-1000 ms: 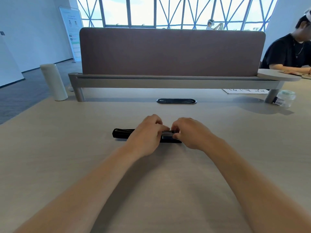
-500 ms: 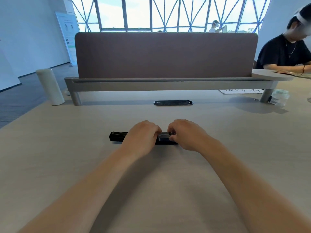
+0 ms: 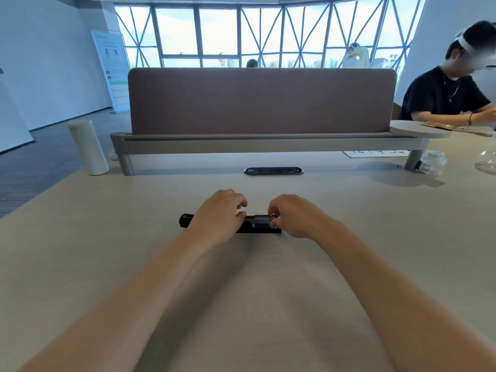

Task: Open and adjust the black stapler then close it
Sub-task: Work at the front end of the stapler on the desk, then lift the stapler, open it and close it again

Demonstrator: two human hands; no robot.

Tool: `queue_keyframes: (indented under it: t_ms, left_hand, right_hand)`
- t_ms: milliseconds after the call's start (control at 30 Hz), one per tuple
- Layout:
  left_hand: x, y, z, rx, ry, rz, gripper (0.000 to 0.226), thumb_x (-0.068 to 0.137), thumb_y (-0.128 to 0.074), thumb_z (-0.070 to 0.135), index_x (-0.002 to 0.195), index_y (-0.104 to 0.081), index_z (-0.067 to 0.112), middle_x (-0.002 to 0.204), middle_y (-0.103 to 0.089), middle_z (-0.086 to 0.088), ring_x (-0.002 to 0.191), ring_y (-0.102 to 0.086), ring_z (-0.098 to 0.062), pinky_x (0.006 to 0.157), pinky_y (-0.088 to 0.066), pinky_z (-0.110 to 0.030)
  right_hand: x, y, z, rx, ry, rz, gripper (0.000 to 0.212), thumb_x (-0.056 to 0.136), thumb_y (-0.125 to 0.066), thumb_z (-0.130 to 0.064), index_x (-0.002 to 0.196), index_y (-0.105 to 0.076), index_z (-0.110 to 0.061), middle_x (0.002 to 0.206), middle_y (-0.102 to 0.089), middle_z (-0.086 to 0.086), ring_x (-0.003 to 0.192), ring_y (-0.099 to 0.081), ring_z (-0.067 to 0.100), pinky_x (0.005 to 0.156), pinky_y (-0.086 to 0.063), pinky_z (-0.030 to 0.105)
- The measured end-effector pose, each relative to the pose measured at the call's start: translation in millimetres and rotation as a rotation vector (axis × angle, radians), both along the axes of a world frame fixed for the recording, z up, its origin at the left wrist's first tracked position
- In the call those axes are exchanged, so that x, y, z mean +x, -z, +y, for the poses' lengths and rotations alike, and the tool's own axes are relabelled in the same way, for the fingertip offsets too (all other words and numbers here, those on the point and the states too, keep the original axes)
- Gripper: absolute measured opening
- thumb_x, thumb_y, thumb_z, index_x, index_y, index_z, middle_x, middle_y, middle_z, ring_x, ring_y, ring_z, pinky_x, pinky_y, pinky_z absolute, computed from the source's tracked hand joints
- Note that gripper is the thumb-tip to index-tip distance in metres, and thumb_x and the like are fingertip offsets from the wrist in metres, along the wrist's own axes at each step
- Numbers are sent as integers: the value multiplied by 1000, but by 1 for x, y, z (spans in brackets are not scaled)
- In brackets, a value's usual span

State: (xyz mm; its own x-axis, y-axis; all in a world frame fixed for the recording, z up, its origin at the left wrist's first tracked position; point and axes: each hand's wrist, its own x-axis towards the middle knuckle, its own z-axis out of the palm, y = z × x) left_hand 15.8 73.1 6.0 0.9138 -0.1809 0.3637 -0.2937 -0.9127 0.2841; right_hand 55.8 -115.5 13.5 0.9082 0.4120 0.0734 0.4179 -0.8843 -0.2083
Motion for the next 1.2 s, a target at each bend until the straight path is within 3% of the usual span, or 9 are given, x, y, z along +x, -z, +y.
queue_keyframes:
  t_ms: [167, 400, 667, 833, 1033, 1200]
  left_hand:
    - [-11, 1, 28, 78, -204, 103, 45, 90, -61, 36, 128, -55, 14, 126, -59, -7, 121, -48, -27, 98, -40, -38]
    - [-17, 12, 45, 13, -365, 161, 40, 87, -63, 33, 123, -57, 17, 119, -60, -7, 114, -51, -29, 93, -46, -42]
    - [-6, 16, 52, -47, -337, 181, 37, 89, -62, 20, 125, -57, 15, 124, -54, -8, 116, -49, -28, 95, -45, -38]
    - [-7, 14, 58, 8, -296, 169, 26, 83, -63, 17, 109, -63, 18, 108, -59, -7, 104, -53, -29, 87, -48, -41]
    - [-8, -2, 64, -53, -211, 93, 31, 79, -74, 25, 109, -65, 19, 103, -62, -2, 101, -53, -24, 83, -45, -36]
    - [-12, -20, 66, -72, -175, -4, 22, 81, -74, 30, 100, -66, 22, 92, -58, 4, 92, -50, -18, 75, -40, -32]
  right_hand:
    - [-9, -1, -1, 43, 46, 51, 20, 87, -66, -26, 105, -66, -17, 108, -65, 4, 94, -60, 25, 82, -52, 40]
    - [-22, 3, 6, 91, 98, 34, 11, 87, -62, -21, 95, -66, -16, 100, -66, 6, 88, -62, 27, 78, -54, 40]
    - [-19, 10, 5, 111, 95, 25, 12, 88, -58, -17, 96, -66, -14, 104, -66, 9, 91, -61, 28, 76, -50, 36]
    - [-13, 12, 6, 108, 98, 37, 10, 90, -58, -17, 97, -66, -15, 103, -65, 7, 90, -60, 27, 71, -45, 32]
    - [-6, 11, 3, 86, 99, 40, 7, 90, -61, -20, 94, -65, -16, 102, -65, 7, 89, -60, 28, 73, -48, 34]
    - [-3, 5, -3, 49, 65, 44, 12, 89, -64, -23, 98, -69, -15, 95, -63, 4, 86, -58, 25, 72, -47, 34]
